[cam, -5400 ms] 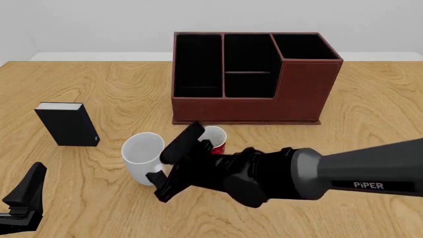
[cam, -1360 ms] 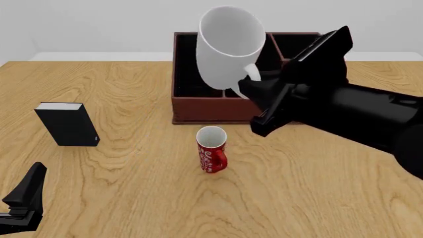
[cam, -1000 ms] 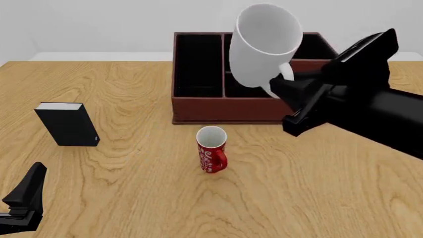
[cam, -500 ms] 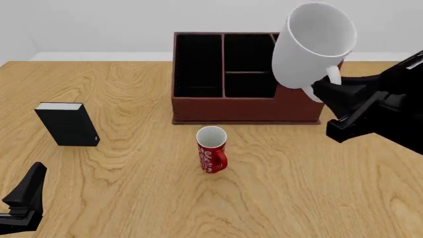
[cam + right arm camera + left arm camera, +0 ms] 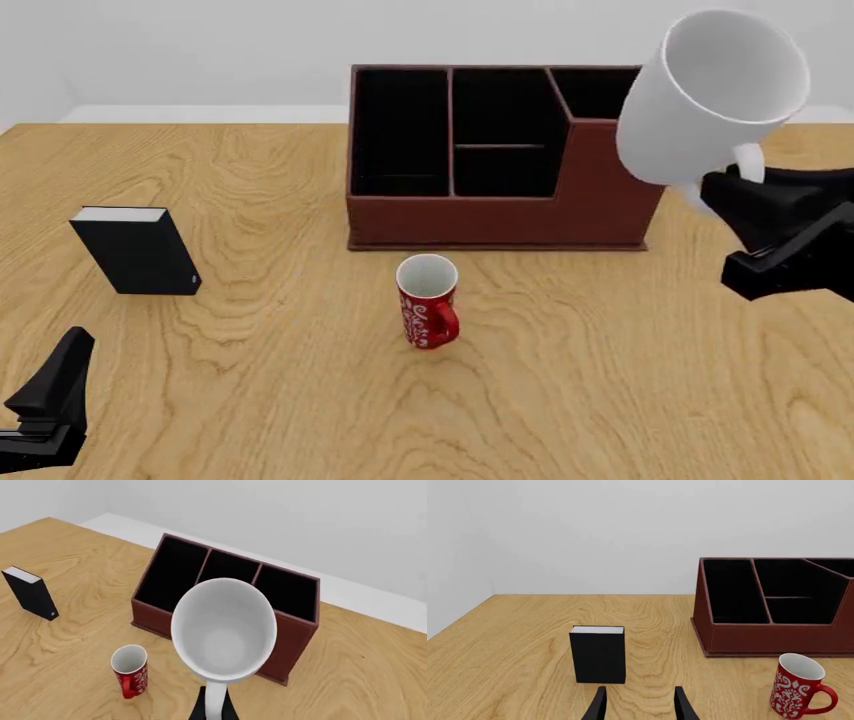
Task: Pick up the white mug and place it to the right of the caddy.
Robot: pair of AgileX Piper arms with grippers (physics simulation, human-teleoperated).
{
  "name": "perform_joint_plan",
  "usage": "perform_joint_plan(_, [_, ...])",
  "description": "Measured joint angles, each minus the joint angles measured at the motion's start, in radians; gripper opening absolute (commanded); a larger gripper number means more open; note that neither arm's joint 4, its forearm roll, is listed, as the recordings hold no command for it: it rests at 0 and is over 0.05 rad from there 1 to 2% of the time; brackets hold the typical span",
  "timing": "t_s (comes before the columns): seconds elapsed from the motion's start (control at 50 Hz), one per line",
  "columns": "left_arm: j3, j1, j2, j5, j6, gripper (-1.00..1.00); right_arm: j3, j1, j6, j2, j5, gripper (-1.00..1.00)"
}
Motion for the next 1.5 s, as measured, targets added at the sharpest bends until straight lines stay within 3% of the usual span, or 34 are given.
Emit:
perform_joint_plan(0.96, [0.000, 0.000, 0.000, 0.000, 0.000, 1.00, 0.032, -0.319, -0.038, -0.207, 0.167, -1.00])
perform_joint_plan(1.5, [0.000, 0.000, 0.000, 0.000, 0.000, 1.00, 0.001, -0.464, -0.066, -0.187, 0.163, -1.00])
